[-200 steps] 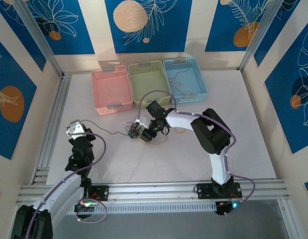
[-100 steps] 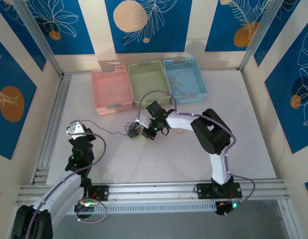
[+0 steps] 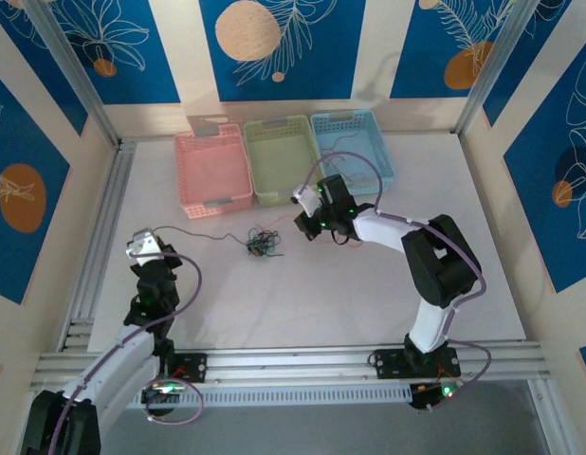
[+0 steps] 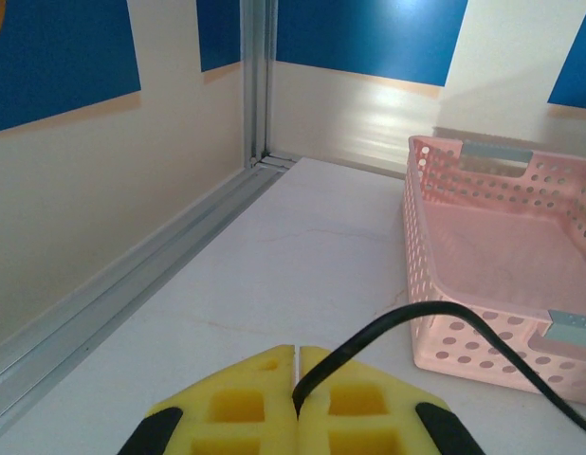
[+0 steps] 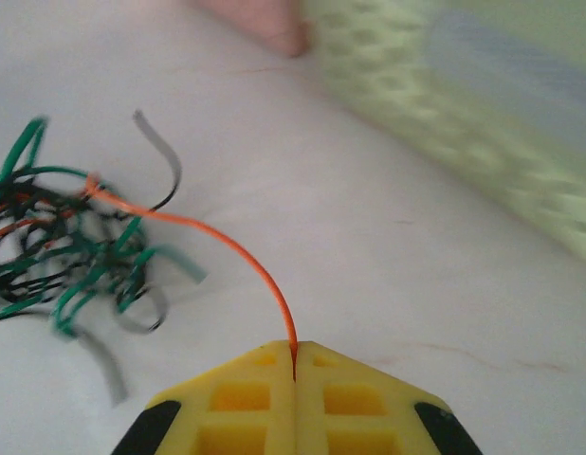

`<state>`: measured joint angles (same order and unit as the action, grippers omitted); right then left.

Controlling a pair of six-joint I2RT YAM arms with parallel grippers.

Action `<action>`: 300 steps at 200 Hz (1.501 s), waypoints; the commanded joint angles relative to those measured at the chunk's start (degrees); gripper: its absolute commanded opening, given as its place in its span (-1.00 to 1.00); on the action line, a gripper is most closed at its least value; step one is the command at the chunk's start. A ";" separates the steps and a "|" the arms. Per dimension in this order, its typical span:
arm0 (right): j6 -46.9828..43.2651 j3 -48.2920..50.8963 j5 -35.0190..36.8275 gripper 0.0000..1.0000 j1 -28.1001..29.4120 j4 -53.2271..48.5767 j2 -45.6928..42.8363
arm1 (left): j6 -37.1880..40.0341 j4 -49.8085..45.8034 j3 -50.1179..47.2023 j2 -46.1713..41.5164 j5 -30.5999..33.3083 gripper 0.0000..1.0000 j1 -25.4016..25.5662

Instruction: Untangle the cables

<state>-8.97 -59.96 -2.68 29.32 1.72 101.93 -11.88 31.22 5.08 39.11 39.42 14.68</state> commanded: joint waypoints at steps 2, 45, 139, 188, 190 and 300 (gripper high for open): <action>8.49 2.78 11.85 -1.00 -3.16 5.58 -3.71 | 0.11 1.91 1.13 -0.61 0.21 -1.00 -0.61; 22.39 11.12 16.28 -1.00 -12.68 12.67 -12.02 | -0.09 0.77 0.98 -2.09 1.42 -1.00 -0.61; 45.76 19.78 22.71 -1.00 -27.89 9.84 -19.96 | -1.59 -1.26 0.68 -4.78 4.80 -1.00 -0.70; 51.51 22.41 26.03 -1.00 -31.62 8.28 -22.22 | -3.04 -2.41 0.07 -6.84 7.08 -1.00 -0.79; 51.71 22.36 26.14 -1.00 -31.61 8.12 -22.21 | -3.10 -2.44 0.10 -6.87 7.19 -1.00 -0.79; 50.73 20.91 27.03 -1.00 -30.84 6.14 -21.80 | -4.46 -2.94 -0.45 -7.61 7.06 -1.00 -1.73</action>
<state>42.89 -38.13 24.73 -2.66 5.98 81.10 -16.21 27.33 4.91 31.07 47.18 13.74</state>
